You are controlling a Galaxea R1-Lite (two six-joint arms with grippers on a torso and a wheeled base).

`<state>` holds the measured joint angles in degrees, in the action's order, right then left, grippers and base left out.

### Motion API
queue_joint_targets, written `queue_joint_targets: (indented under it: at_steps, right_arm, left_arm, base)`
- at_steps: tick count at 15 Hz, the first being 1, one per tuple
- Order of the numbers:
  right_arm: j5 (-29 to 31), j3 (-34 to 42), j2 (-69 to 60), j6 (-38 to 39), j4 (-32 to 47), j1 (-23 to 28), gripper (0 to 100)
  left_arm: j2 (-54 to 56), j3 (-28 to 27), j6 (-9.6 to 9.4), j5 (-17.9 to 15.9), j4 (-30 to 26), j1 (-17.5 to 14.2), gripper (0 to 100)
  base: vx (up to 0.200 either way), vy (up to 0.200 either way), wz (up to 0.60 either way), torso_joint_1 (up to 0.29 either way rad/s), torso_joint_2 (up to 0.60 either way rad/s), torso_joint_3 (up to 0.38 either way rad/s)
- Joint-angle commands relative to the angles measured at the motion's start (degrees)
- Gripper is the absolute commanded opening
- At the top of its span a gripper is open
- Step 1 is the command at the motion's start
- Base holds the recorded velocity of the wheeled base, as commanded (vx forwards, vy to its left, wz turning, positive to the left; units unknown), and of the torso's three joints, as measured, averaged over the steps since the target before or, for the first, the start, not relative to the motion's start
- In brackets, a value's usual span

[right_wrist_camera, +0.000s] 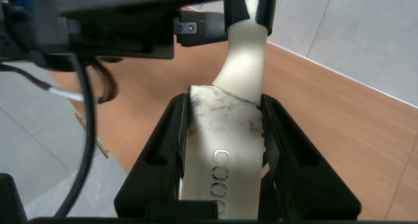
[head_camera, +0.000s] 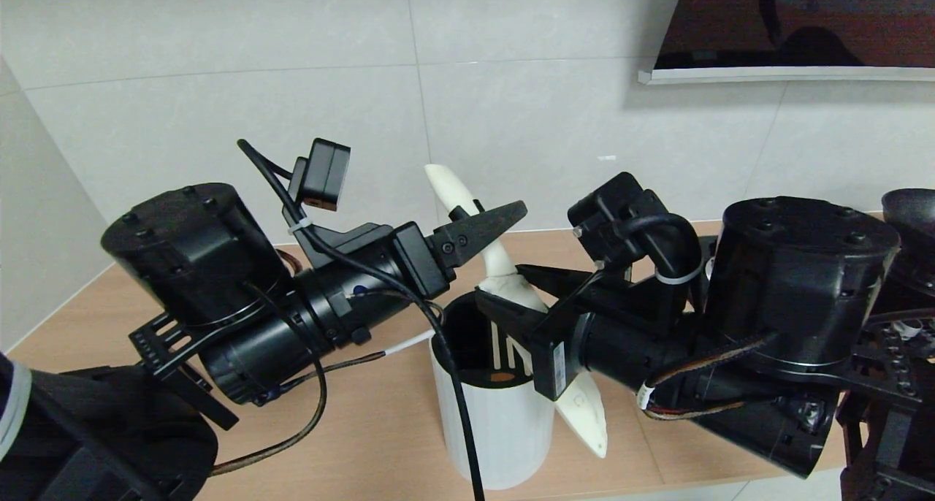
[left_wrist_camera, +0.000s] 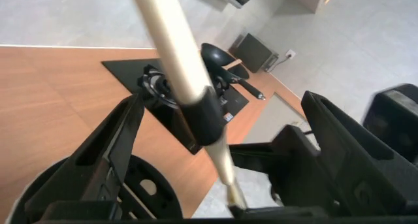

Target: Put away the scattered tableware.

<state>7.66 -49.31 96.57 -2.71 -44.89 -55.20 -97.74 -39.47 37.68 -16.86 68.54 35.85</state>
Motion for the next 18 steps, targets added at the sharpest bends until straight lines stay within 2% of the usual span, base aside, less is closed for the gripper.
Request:
queue_joint_targets:
  at_steps: [1,5,6,18]
  right_arm:
    - [-0.01,0.09,0.11,-0.02,-0.03,-0.08,0]
    - [-0.01,0.44,0.19,-0.11,-0.03,-0.17,0]
    - [-0.01,0.44,0.19,-0.11,-0.03,-0.17,0]
    - [0.08,0.44,-0.07,-0.02,-0.11,-1.14,0]
  left_arm:
    - [-0.25,-0.34,0.02,0.16,0.02,0.01,100]
    - [-0.96,-0.43,-0.06,0.51,0.02,0.01,100]
    - [-1.13,-0.43,-0.15,0.51,0.02,0.01,0]
    - [-0.69,-0.52,-0.33,0.78,0.02,0.01,0]
  base:
    - [0.0,0.0,0.0,0.0,0.0,0.0]
    - [0.0,0.0,0.0,0.0,0.0,0.0]
    - [0.0,0.0,0.0,0.0,0.0,0.0]
    - [0.0,0.0,0.0,0.0,0.0,0.0]
